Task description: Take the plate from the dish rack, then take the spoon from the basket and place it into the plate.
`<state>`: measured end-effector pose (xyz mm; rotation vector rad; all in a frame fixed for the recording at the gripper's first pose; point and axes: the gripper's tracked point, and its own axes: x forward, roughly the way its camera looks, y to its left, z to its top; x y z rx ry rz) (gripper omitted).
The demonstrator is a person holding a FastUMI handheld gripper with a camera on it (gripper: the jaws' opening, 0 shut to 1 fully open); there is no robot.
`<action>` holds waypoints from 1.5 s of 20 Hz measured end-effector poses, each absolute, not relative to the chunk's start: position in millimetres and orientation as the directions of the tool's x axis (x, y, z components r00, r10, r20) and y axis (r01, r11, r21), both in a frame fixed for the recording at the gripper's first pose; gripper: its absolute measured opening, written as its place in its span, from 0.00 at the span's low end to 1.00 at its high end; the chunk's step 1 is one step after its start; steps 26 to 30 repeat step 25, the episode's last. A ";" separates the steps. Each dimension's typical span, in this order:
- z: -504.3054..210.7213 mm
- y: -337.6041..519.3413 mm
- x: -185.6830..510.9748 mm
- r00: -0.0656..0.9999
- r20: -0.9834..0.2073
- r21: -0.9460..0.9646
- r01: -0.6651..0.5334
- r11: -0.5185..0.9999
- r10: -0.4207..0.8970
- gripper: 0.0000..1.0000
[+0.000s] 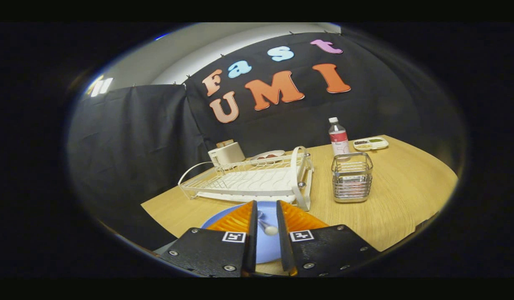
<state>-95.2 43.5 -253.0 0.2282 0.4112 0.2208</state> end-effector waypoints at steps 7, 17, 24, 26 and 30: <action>-183.2 35.9 -69.8 0.949 -0.252 0.122 -0.164 0.979 0.190 0.47; -71.6 6.1 -54.0 0.998 -0.052 -0.040 0.015 0.999 -0.017 0.84; -51.9 11.0 -49.9 0.999 -0.013 -0.055 0.035 0.998 -0.036 0.92; -49.4 13.9 -48.1 0.999 -0.007 -0.052 0.032 0.998 -0.033 0.92; -49.4 13.9 -48.1 0.999 -0.007 -0.052 0.032 0.998 -0.033 0.92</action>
